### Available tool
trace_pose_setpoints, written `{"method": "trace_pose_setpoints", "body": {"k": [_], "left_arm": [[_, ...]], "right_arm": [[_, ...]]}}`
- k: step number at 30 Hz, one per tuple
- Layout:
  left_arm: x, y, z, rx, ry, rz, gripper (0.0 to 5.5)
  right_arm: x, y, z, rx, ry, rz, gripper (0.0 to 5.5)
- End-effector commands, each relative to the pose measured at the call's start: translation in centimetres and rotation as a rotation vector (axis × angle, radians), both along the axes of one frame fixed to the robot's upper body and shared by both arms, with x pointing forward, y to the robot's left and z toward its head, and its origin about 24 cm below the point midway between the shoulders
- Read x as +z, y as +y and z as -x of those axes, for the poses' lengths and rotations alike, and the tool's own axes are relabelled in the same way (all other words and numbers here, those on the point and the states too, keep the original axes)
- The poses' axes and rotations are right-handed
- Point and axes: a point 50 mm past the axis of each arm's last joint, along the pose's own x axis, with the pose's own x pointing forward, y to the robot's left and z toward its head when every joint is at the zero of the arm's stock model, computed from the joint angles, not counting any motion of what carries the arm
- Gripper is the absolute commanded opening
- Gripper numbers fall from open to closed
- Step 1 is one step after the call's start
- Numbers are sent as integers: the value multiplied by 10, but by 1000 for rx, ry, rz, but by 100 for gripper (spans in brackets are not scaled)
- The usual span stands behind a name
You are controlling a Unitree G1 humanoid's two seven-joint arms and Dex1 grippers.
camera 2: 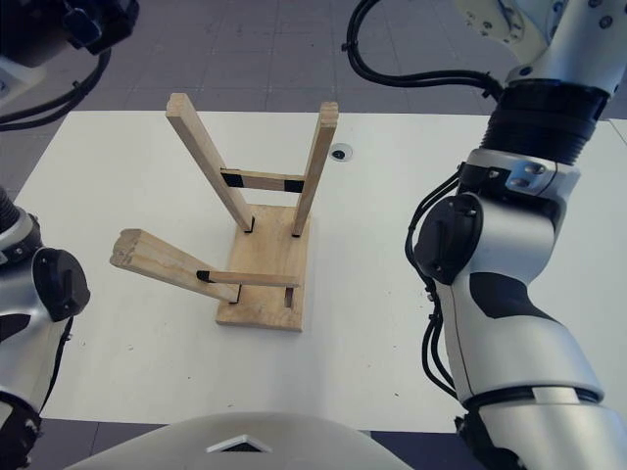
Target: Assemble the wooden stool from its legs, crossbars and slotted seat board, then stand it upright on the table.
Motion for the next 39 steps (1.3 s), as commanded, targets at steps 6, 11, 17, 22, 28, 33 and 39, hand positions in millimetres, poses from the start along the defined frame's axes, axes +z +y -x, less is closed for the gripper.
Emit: {"method": "trace_pose_setpoints", "body": {"k": [6, 11, 17, 22, 28, 33, 39], "left_arm": [[-1, 38, 6, 232, -27, -38, 293], [7, 54, 23, 302, -75, -54, 293], [-3, 80, 49, 428, -54, -131, 293], [-16, 91, 54, 507, -2, -156, 293], [-23, 92, 53, 531, 29, -181, 293], [-20, 88, 49, 501, 30, -195, 293], [-19, 84, 45, 469, 41, -205, 293]], "right_arm": [[2, -36, 16, -165, -118, 154, 203], [-29, -59, 33, -277, -138, 371, 203], [-122, -71, 63, -300, -161, 851, 203], [-179, -71, 71, -348, -264, 944, 203], [-226, -65, 82, -273, -389, 841, 203], [-264, -79, 84, -306, -495, 828, 203], [-296, -65, 103, -303, -534, 749, 203]]}}
